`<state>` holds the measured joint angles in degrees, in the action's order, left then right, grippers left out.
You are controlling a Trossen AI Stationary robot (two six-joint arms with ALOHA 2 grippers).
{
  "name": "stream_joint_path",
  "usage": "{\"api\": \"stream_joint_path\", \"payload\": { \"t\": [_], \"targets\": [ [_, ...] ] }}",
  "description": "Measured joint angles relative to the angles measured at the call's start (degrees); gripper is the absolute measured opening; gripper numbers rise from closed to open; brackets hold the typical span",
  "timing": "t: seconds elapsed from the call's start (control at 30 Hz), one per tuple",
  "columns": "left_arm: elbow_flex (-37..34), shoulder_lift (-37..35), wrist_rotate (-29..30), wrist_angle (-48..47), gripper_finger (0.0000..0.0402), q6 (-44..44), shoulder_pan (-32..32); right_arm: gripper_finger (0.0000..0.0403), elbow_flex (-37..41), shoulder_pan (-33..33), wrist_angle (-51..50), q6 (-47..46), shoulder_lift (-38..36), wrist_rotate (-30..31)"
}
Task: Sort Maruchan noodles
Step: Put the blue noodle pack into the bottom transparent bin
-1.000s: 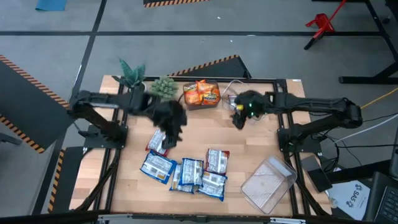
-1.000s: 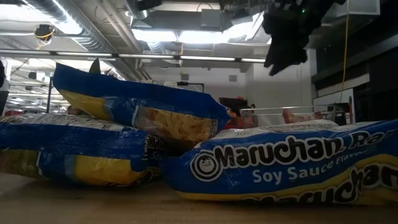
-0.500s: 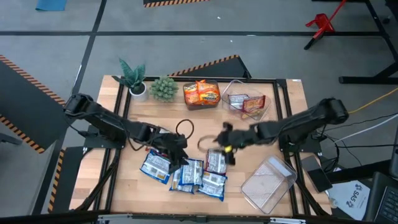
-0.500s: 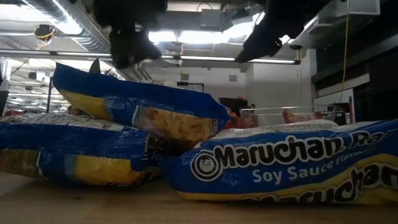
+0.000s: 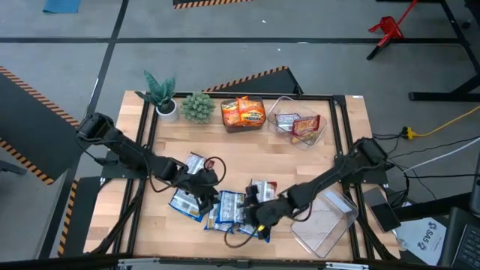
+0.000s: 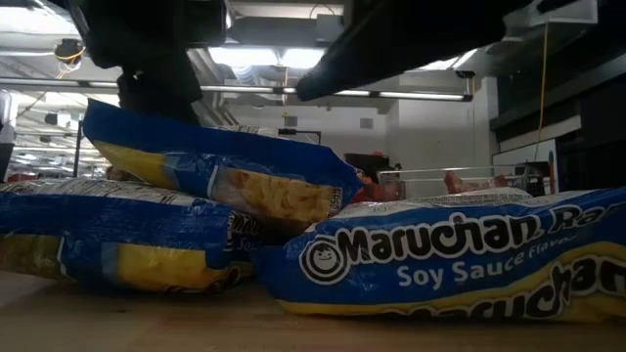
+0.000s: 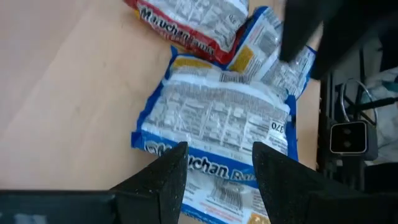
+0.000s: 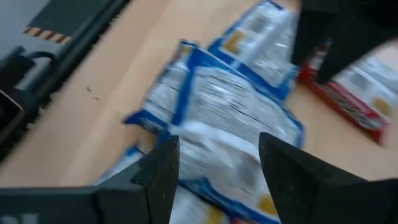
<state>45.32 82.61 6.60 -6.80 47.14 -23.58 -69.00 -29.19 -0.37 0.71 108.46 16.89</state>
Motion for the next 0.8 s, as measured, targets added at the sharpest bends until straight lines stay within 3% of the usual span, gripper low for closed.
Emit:
{"api": "stream_joint_path", "payload": {
  "t": [0.23,0.37,0.6,0.8],
  "targets": [
    [0.0,0.0,3.6,0.0,0.0174,1.9,-2.3,0.0218,-9.4,-1.7,-6.5,-1.9,6.1,1.3],
    [0.0,0.0,7.9,0.0,0.0174,2.2,-3.3,0.0266,-11.8,-1.7,-9.9,-6.9,7.7,6.5],
    [0.0,0.0,9.4,-0.2,0.0174,2.2,-3.6,0.0375,-12.0,-2.1,-11.2,-14.5,9.8,4.0],
    [0.0,0.0,11.6,-0.1,0.0174,2.1,-3.6,0.0397,-12.0,-3.2,-11.2,-15.4,11.4,7.4]
  ]
}}
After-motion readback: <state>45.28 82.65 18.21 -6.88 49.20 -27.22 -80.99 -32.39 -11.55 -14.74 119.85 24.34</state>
